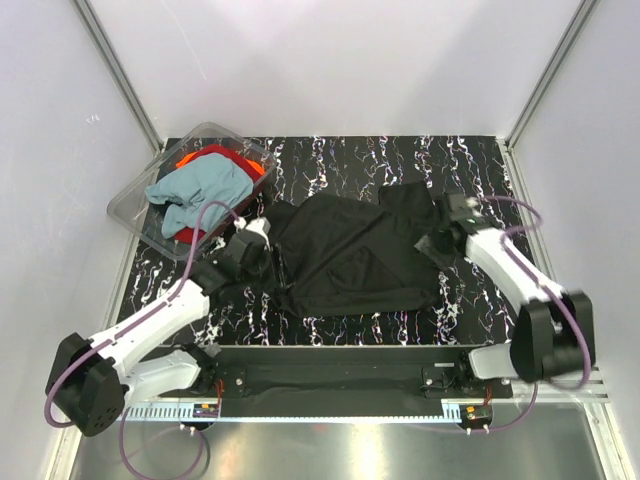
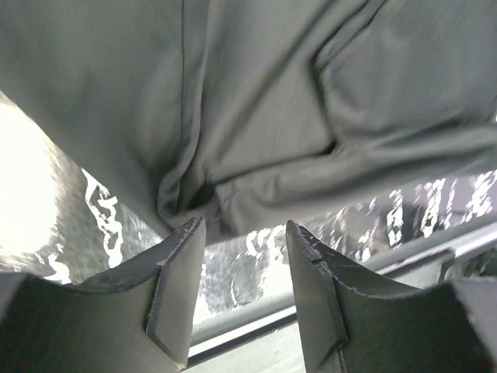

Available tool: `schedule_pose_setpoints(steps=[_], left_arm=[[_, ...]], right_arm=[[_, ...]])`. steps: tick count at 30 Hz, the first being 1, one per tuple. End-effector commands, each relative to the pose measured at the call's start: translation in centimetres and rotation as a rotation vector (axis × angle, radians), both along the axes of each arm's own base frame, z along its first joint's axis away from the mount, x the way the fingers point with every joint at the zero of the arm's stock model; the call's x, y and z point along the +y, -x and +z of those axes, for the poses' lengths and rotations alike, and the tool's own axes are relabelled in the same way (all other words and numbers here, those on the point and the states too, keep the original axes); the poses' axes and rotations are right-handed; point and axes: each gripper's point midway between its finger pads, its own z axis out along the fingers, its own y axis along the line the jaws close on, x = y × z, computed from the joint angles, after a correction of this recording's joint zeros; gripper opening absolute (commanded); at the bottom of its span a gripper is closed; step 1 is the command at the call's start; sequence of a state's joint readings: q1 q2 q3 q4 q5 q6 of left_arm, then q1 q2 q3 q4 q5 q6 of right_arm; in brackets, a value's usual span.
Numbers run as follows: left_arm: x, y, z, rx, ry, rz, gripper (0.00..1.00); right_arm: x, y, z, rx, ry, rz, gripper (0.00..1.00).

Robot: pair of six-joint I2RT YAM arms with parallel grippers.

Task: Fold and stack the t-shirts
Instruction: Flatten the tshirt out

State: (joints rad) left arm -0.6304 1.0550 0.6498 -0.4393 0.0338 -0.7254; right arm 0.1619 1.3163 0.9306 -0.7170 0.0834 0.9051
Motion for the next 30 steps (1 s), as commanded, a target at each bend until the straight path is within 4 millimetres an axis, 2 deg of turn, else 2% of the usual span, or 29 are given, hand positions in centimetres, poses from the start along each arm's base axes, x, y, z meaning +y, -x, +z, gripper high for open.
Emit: schedule_pose_setpoints(steps=[1,3,4,6,10,12,14,21,25,30], left_arm=[[0.9,-2.8,4.0,-0.127,-0.046,0.044,0.51],[1.4,-3.0,4.6,-0.128,-0.043,0.057,0.51],[2.1,-3.6,4.7,-0.124,-0.035,0.086,0.51],[2.2,-3.5,5.4,-0.110,0.024,0.078,0.51],[3.6,-3.6,5.9,-0.104,0.083,0.103,0.50],[4.3,-3.6,6.1,-0.116,0.086,0.111,0.50],[4.3,-3.2,5.7,-0.105,0.091,0.100,0.50],[3.9,-2.7,4.8,-0.068,0.108,0.075,0.50],[3.9,-2.6,4.6,-0.065,0.109,0.077,0.50],[4.1,-2.6,4.3,-0.062,0.103,0.086,0.50]], right_arm=[[6.9,-3.6,0.8,-0.068,-0.020,0.244,0.50],[9.1,-4.6,0.3,-0.047,-0.015,0.361,0.50],[10.1,-5.8,0.0,-0.054,0.018,0.443,0.49],[12.2,-6.9,-0.2,-0.103,0.055,0.567,0.47],[12.9,-9.2,-2.0,-0.135,0.161,0.762,0.46],[13.5,-9.8,-2.2,-0.146,0.160,0.812,0.43],[14.2,-9.8,-3.3,-0.143,0.143,0.896,0.42],[16.0,-10.4,-4.5,-0.171,0.106,1.046,0.39],[15.7,-10.4,-6.0,-0.134,0.126,1.061,0.38],[16.0,-9.4,-6.8,-0.122,0.100,1.095,0.36]])
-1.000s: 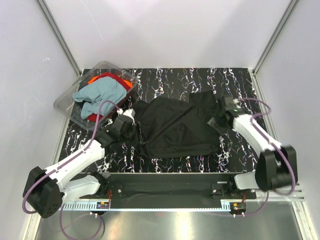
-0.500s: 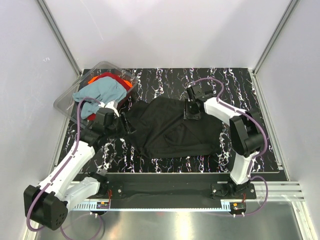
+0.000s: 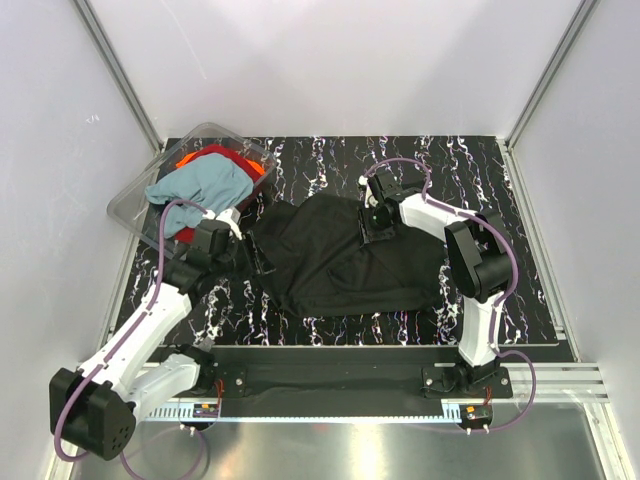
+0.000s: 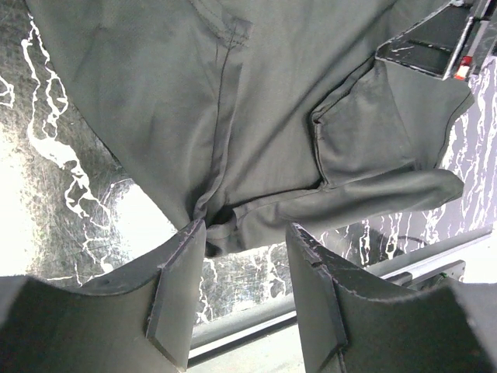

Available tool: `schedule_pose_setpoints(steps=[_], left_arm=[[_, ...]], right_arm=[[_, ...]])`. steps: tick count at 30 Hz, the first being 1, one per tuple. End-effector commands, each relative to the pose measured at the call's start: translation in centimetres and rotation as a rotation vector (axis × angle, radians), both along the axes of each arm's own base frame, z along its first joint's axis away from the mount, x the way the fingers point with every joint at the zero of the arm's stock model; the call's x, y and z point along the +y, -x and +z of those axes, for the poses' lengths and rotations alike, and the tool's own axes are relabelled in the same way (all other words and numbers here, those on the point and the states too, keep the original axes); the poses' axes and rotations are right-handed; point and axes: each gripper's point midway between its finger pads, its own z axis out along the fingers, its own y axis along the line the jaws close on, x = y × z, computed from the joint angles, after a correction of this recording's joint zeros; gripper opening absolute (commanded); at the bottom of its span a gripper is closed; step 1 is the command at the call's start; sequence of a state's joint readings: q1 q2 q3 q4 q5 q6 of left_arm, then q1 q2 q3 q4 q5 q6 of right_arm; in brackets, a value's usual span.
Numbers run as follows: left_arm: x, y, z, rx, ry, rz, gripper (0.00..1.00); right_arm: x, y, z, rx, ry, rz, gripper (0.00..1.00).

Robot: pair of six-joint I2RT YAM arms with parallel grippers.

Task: Fold and stack the t-shirts
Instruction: Flatten the tshirt out

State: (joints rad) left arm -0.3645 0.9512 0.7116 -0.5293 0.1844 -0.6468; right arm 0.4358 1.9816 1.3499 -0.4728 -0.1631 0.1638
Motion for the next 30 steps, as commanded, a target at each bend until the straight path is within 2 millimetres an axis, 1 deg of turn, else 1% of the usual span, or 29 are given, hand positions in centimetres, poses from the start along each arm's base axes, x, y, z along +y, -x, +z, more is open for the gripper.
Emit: schedule_pose_setpoints(steps=[1,4,7,9,13,15,19,20,21,23,26,27,28,30], left_arm=[[-0.3,-0.1,0.1,-0.015,0.016,-0.019,0.50],[-0.5,-0.1,-0.1,-0.003,0.023,-0.028,0.50],[-0.5,-0.1,0.0,-0.008,0.022,-0.032,0.50],[-0.5,-0.1,0.1,-0.013,0.023,-0.033,0.50],[-0.5,0.0,-0.1,-0.006,0.020,-0.037,0.50],[-0.5,0.0,-0.3,0.001,0.022,-0.031,0.50],[-0.6,0.1,-0.4,0.005,0.028,-0.026,0.50],[-0.6,0.2,-0.5,0.007,0.028,-0.025,0.50],[-0.5,0.1,-0.4,0.005,0.027,-0.024,0.50],[-0.5,0.1,-0.5,0.003,0.022,-0.027,0.50],[-0.4,-0.1,-0.4,0.004,0.012,-0.019,0.50],[-0.4,-0.3,-0.2,0.002,0.013,-0.018,0.50],[-0.5,-0.3,-0.1,0.001,0.017,-0.019,0.50],[-0.5,-0.5,-0.1,0.003,0.016,-0.019,0.50]], right_arm=[[1.0,-0.5,0.7,-0.038,-0.030,0.057,0.36],[0.9,0.0,-0.2,-0.029,-0.007,0.063,0.33],[0.3,0.2,-0.7,-0.027,0.023,0.051,0.27],[0.0,0.4,-0.7,-0.024,0.030,0.041,0.26],[-0.1,0.8,-0.4,-0.025,0.022,0.038,0.30],[0.0,0.9,-0.8,-0.013,0.019,0.032,0.30],[-0.1,1.7,-1.3,-0.002,0.024,0.027,0.25],[-0.1,1.6,-1.2,-0.003,0.023,0.025,0.21],[-0.1,1.6,-1.2,-0.004,0.023,0.023,0.19],[-0.2,1.4,-0.6,-0.022,0.024,0.020,0.12],[-0.1,1.3,1.2,-0.052,0.007,0.017,0.01],[-0.2,1.2,1.7,-0.061,0.006,0.009,0.00],[-0.3,1.2,2.8,-0.082,0.004,0.003,0.00],[-0.9,1.1,4.2,-0.108,0.019,-0.024,0.00]])
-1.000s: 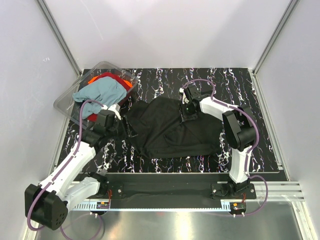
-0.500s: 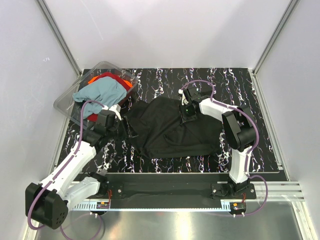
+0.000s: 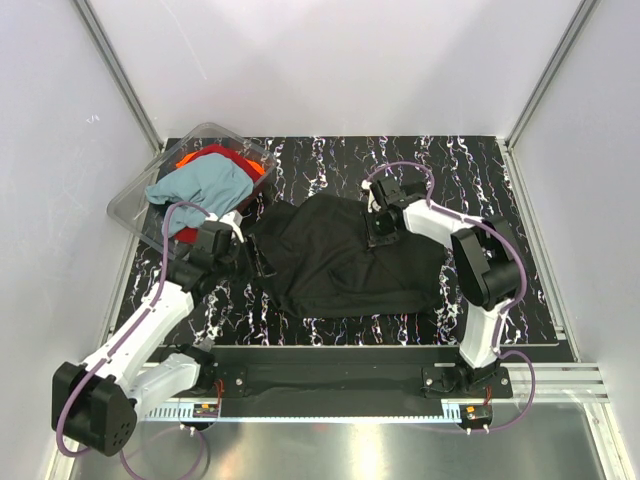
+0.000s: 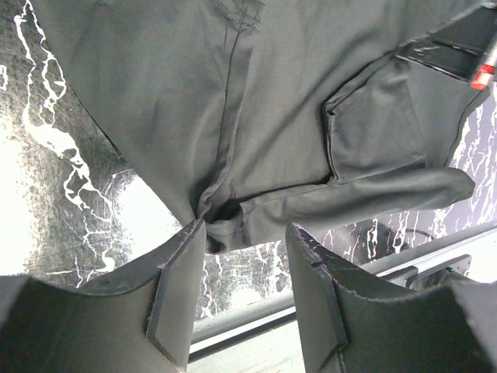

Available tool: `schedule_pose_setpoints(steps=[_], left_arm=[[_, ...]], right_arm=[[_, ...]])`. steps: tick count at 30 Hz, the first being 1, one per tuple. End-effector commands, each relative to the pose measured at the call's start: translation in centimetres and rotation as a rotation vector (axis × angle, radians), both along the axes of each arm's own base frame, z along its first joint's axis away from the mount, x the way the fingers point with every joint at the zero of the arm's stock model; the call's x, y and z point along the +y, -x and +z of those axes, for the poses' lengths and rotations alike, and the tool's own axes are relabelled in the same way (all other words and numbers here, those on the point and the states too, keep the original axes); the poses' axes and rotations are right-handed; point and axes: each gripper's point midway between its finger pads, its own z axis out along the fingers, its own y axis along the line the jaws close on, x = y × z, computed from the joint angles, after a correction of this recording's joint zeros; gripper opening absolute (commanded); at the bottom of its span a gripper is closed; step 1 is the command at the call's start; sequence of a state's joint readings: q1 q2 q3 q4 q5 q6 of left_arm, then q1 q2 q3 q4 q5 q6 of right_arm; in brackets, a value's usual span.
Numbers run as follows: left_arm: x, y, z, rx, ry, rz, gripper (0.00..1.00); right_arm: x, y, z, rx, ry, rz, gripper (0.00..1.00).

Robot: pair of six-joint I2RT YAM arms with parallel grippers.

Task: Fold and stack the t-shirts
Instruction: Flatten the tshirt out

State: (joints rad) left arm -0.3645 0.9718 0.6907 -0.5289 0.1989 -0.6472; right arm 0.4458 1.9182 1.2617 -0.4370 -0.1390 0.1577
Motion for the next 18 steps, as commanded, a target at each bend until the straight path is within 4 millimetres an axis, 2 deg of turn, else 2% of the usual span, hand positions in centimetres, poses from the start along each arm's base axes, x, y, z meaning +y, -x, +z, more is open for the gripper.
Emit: schedule_pose_setpoints(steps=[1,4,6,11,14,16,18], left_arm=[[-0.4,-1.0,1.2,-0.040,0.017,-0.008,0.50],[-0.2,-1.1,0.8,-0.033,0.004,0.001,0.50],[-0.1,-1.0,0.5,-0.025,0.001,0.001,0.50],[0.4,-0.9,-0.3,-0.018,-0.025,0.014,0.51],[0.9,-1.4,-0.8,-0.026,-0.077,0.006,0.51],[1.2,-2.5,-0.5,-0.044,-0.125,-0.004,0.49],[1.1,-3.9,0.6,-0.060,-0.150,-0.001,0.48]], right_arm=[[-0.4,-0.3,4.6,-0.093,0.006,-0.034,0.00],[-0.5,0.1,5.2,-0.091,0.001,-0.035,0.08],[-0.2,0.7,5.2,-0.079,-0.021,-0.021,0.09],[-0.5,1.3,5.2,-0.074,-0.018,-0.027,0.00],[-1.9,0.7,5.8,-0.116,0.032,-0.099,0.00],[-2.9,0.5,6.6,-0.134,0.059,-0.184,0.00],[-3.9,1.2,7.1,-0.112,0.078,-0.268,0.00]])
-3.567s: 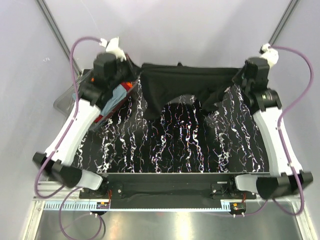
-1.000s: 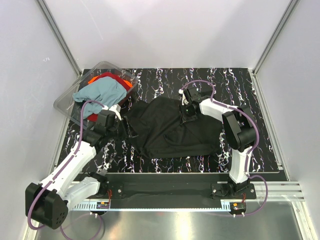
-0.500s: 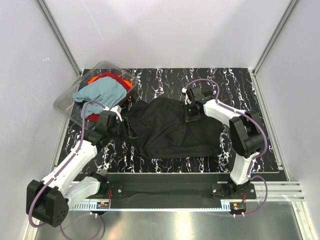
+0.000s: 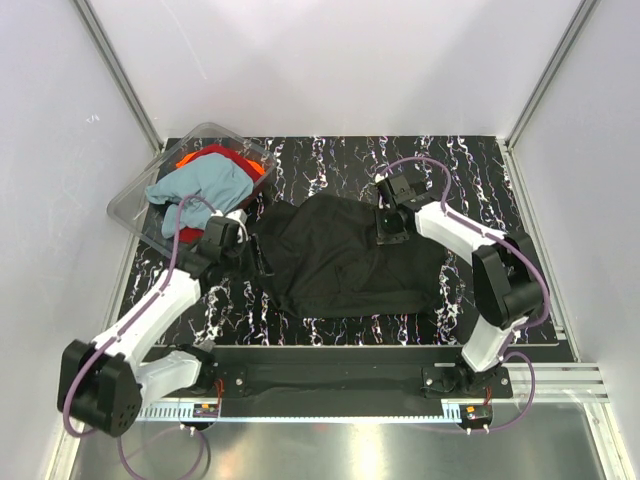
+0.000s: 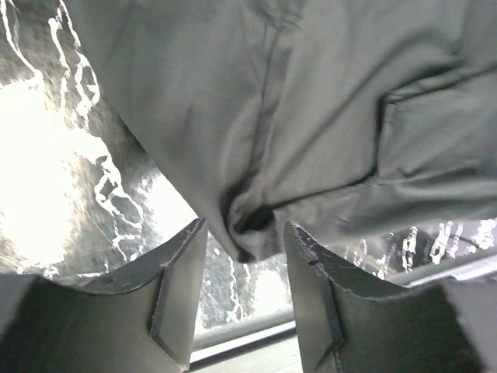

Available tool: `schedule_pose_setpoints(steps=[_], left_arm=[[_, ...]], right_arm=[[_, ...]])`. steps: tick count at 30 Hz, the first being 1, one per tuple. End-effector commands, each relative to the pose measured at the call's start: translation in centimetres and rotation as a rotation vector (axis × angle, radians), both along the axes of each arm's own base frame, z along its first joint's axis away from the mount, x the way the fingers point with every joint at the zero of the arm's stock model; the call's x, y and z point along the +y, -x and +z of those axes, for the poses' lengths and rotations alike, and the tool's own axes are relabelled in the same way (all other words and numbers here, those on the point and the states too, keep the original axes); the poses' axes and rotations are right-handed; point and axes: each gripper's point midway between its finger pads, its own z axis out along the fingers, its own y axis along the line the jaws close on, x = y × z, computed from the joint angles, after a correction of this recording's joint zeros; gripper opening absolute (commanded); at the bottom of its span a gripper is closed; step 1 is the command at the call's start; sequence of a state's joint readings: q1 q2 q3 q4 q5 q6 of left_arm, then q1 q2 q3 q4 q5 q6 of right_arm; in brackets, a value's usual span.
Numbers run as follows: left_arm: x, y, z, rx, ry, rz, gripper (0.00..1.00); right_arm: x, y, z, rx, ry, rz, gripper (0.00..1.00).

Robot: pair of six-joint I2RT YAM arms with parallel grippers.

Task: Fold and stack the t-shirts
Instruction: Flatten the tshirt out

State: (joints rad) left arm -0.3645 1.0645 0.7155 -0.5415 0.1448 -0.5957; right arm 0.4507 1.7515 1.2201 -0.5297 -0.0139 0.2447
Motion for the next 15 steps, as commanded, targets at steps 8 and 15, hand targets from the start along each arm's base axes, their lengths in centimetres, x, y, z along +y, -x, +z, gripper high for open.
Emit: schedule_pose_setpoints(steps=[8,15], left_arm=[[-2.9,-10.0,3.2,-0.070,-0.277,-0.119,0.42],[-4.9,-13.9,-0.2,-0.012,-0.386,-0.154,0.41]], right_arm=[[-3.1,4.5,3.4,-0.046,-0.030,-0.208,0.00],[-3.0,5.3,5.5,-0.108,-0.100,-0.209,0.00]])
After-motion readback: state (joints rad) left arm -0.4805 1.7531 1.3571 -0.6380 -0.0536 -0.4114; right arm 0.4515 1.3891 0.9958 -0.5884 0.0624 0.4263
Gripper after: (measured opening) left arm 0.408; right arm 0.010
